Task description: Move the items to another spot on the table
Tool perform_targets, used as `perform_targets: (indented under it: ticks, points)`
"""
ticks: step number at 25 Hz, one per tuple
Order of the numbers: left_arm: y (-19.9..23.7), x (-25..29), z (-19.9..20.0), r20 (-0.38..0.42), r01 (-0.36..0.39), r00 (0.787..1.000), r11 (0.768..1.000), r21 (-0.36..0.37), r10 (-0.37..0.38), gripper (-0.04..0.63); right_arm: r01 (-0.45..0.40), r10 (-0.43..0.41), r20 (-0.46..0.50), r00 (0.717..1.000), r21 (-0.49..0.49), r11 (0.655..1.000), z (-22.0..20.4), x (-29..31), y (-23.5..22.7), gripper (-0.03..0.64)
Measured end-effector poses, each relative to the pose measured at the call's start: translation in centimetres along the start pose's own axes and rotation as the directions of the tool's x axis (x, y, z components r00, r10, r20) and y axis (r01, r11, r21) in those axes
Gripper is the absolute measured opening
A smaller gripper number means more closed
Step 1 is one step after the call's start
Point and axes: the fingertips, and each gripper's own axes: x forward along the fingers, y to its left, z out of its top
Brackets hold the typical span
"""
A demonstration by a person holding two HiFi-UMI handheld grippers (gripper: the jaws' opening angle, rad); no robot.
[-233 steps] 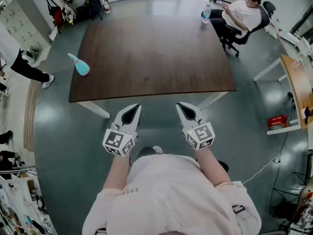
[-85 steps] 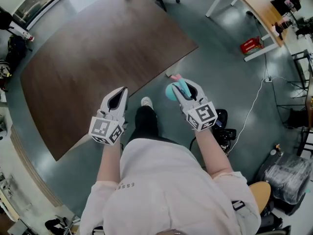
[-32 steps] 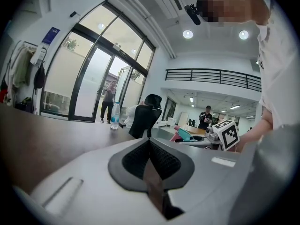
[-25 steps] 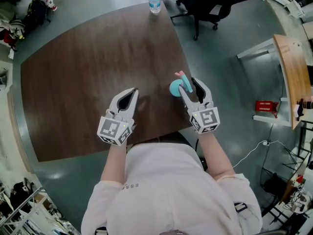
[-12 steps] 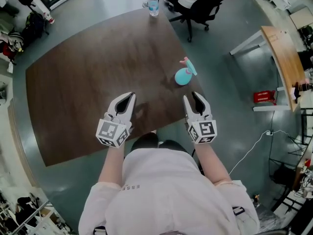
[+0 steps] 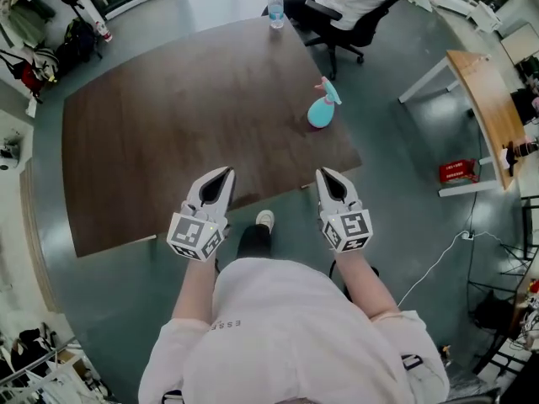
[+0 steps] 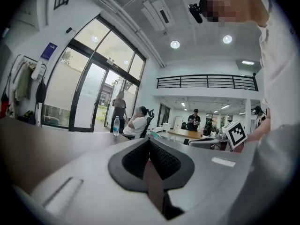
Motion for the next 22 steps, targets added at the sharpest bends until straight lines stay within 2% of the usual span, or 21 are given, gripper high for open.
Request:
perform_targets:
  ticks: [10, 16, 22]
  points:
    - [-5.8, -12.9, -3.2, -0.002, -0.156, 0.988, 0.988, -0.020, 0.156, 0.008, -0.183, 0.183, -0.018, 0.983, -0.015, 0.983, -2.3, -7.7, 9.1, -0.008]
    - [-5.7, -20.6, -2.6, 0.023, -0.253, 0.967, 0.967, -0.017, 0.253, 0.008, -0.271, 0.270, -0.026, 0.963, -0.054, 0.961, -2.2, -9.0, 15.4, -0.008]
    - [-4.0, -26.5, -2.4, 0.049, -0.318, 0.946, 0.947, -0.034, 0.320, 0.008, -0.329, 0.327, -0.036, 0.944, -0.083, 0.941, -1.9, -8.9, 21.0, -0.008]
